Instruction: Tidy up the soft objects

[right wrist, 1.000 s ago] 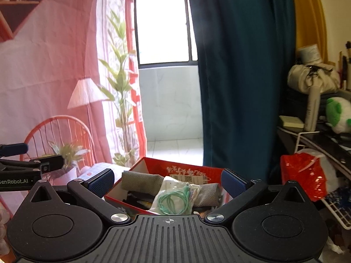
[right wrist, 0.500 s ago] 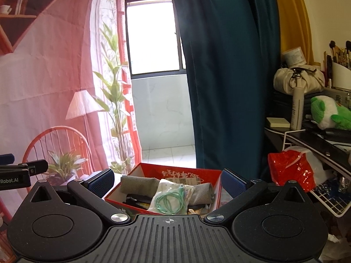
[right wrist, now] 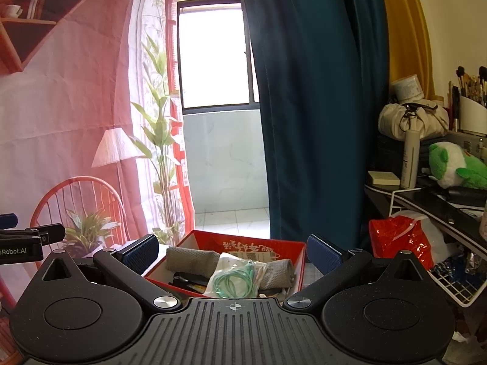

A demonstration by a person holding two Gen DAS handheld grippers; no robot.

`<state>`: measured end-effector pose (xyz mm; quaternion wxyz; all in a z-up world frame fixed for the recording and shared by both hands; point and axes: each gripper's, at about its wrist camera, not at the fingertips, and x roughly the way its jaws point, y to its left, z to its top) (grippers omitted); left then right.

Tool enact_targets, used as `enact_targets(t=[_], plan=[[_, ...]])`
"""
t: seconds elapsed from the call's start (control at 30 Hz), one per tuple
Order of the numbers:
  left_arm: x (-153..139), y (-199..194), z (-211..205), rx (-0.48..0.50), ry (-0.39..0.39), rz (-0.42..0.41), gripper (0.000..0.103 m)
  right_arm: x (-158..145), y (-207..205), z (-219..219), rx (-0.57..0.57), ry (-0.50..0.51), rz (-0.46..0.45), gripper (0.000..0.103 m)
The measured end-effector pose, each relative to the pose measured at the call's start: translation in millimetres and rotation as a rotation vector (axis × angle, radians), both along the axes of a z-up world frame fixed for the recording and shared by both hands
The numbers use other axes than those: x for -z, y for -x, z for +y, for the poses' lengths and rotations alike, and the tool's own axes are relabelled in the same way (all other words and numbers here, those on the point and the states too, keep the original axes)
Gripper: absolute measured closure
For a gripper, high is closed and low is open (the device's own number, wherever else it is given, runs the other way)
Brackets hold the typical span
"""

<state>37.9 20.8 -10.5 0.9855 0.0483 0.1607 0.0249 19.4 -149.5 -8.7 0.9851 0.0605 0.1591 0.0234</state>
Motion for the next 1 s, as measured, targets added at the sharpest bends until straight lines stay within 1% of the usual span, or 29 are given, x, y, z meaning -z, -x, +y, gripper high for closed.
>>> enact_targets(t=[0.23,0.57,0.8,1.0], plan=[[-2,2,0,-0.004,0.004,-0.005,0.000,1,1,2,-0.009,-0.001,0.002,0.000],[-4,9,0,-0.009,0.006,-0.027,0.000,-2,4,3,-0.014,0.001,-0.022,0.000],[-3,11,0,-0.007,0.009,-0.026,0.000,-5,8,4,-0.015,0.003,-0.044,0.000],[-4,10,1,-0.007,0.009,-0.021,0.000,-5,8,5,-0.014,0.007,-0.045,0.000]])
